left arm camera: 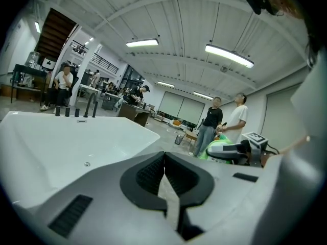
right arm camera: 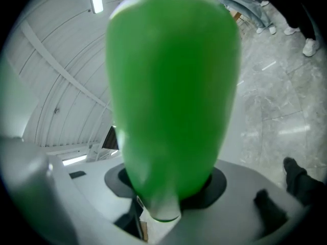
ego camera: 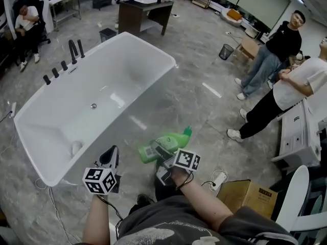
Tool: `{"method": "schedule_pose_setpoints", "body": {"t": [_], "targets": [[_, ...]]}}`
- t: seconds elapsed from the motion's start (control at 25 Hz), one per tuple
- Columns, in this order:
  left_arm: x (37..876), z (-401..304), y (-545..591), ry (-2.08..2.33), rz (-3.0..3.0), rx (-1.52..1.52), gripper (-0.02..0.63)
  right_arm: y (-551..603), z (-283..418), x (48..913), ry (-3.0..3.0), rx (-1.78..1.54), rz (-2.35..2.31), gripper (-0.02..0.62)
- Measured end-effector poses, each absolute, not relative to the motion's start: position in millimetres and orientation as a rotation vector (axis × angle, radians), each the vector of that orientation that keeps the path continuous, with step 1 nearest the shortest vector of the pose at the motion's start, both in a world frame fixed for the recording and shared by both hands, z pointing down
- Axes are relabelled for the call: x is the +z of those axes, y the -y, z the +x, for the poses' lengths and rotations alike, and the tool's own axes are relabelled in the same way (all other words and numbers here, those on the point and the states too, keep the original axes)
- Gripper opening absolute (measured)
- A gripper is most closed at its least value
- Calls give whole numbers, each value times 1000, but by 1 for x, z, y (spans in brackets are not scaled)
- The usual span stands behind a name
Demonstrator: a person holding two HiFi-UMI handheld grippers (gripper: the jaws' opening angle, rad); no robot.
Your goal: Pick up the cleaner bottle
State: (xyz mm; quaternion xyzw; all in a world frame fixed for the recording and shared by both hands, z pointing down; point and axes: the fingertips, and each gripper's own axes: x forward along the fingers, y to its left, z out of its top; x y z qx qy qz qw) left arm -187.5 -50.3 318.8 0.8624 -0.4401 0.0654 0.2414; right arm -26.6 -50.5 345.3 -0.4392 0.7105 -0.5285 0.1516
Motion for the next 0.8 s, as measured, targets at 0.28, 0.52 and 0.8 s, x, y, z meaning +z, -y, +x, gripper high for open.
{"method": "schedule_pose_setpoints", "body": {"t": [0.28,0.52,0.8], "targets": [[322,-192,18,1154,2363,186,14,20,-41,330,-2050,-1497,-1249,201],[322,-176,-3,1127,2393,194,14,-3,-37,327,-2040,-1485,-1216,201],[321,-168,-14,1105,2402,216,14,-16,-36,320,-2045,-1465,-1206,201]]}}
